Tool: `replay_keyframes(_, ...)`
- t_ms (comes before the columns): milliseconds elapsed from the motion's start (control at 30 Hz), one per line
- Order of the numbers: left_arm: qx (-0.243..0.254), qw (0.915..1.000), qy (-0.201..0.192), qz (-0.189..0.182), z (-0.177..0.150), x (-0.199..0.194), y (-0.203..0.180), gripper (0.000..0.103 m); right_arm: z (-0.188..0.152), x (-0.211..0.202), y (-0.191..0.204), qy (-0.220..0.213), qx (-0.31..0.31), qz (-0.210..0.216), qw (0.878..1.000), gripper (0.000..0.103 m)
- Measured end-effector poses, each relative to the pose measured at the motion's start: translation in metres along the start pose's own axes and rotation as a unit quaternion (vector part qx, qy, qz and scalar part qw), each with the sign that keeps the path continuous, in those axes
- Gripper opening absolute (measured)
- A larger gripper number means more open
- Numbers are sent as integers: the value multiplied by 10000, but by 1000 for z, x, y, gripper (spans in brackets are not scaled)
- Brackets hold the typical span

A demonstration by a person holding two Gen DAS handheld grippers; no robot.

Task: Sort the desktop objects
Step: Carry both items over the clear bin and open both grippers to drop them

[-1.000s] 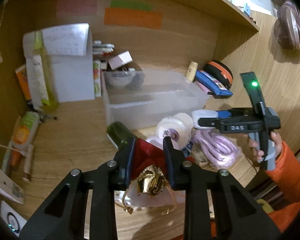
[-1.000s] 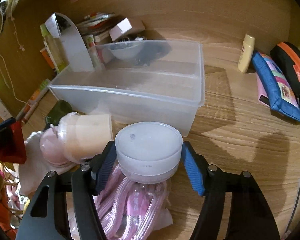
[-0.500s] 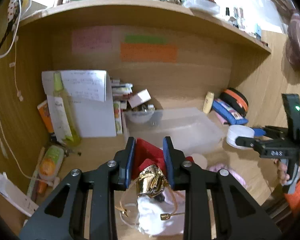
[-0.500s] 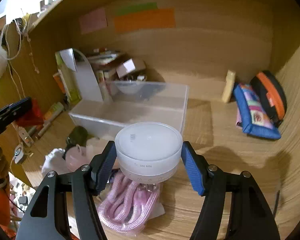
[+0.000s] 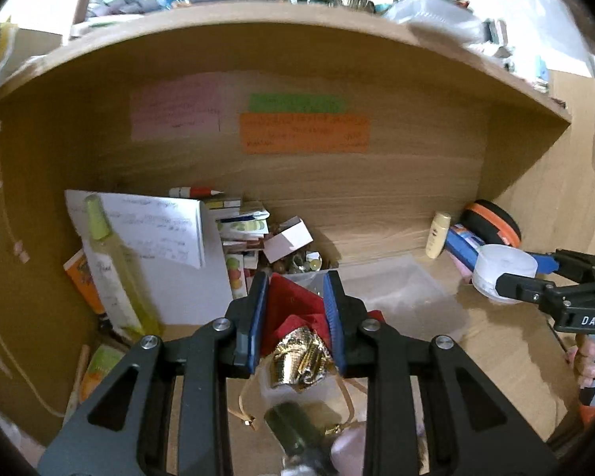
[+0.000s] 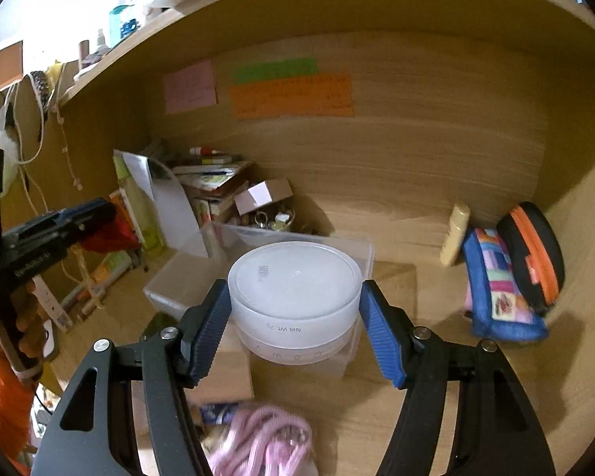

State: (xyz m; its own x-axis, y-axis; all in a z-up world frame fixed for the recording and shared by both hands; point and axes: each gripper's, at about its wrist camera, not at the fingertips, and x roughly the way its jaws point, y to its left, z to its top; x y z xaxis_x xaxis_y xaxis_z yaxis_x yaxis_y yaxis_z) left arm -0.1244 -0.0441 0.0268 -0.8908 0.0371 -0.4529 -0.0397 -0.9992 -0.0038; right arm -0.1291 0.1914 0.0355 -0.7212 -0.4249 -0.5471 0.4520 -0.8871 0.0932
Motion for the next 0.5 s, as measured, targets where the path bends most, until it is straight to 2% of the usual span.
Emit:
replay_keyframes(133,22,9999,163,-24,5,31,2,28,9,25,-2,90,-43,-24,9999,62)
replay_keyframes(267,81,9989,465,-39,3,66,3,28,12,61,-5,400,-51,32,9992,62)
replay_keyframes(500,263,9914,1257,-257,-16,123,-2,28,4,116,-7,983,-171,54,9950,62)
